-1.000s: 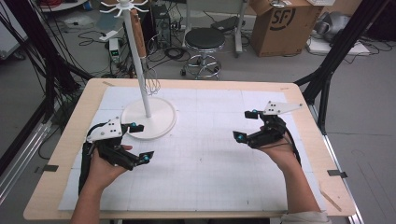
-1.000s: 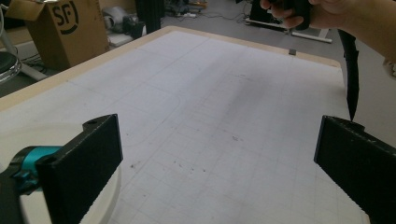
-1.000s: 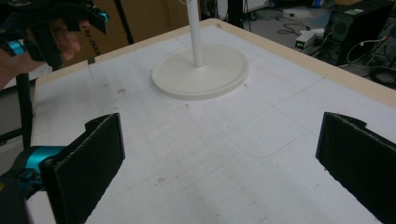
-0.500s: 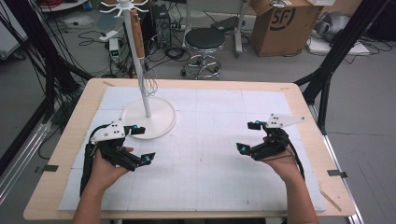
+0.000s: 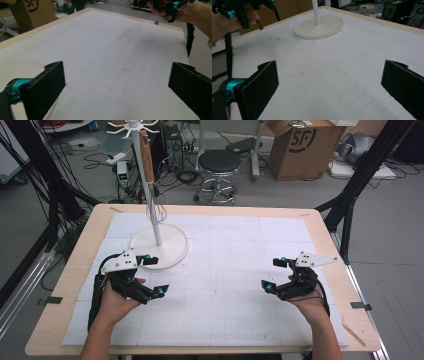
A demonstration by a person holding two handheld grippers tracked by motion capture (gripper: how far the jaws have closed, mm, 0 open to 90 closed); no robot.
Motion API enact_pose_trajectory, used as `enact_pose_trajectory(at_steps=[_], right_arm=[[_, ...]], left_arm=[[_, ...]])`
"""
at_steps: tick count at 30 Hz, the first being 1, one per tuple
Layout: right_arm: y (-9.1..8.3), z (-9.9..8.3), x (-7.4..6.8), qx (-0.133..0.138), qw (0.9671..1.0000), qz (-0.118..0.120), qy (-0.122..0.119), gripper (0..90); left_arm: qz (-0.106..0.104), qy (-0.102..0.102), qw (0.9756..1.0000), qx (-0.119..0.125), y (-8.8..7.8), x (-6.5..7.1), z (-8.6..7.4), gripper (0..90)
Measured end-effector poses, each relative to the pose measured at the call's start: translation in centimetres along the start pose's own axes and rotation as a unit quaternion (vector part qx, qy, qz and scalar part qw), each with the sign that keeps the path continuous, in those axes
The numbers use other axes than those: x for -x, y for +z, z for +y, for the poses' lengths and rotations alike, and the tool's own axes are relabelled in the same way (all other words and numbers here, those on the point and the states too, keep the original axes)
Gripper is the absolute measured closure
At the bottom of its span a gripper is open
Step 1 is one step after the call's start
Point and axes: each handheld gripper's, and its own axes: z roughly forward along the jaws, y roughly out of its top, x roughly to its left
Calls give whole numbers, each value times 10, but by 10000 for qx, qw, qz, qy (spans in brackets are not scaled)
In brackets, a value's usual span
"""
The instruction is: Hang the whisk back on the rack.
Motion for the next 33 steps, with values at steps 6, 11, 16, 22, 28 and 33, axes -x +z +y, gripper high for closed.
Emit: enact_pose_trajectory(at_steps=[6, 11, 16, 22, 28, 33], right_arm=[[-3, -4, 1, -82, 10000, -41, 11, 5], [-4, -6, 2, -141, 9999, -25, 31, 5], [-3, -7, 2, -162, 9999, -13, 25, 5], [-2, -7, 2, -173, 9999, -5, -8, 5], [-2, -7, 2, -211, 9998, -18, -8, 5], [-1, -8, 1, -241, 9997, -27, 10, 5]], left_arm=[[-10, 16, 10000, -29, 2, 2, 0, 17], [-17, 27, 10000, -13, 2, 3, 0, 17], [-11, 36, 10000, -23, 3, 3, 0, 17], [-13, 34, 10000, -37, 3, 3, 0, 17], [-9, 38, 10000, -52, 3, 3, -1, 17], [-15, 25, 10000, -55, 4, 3, -1, 17]])
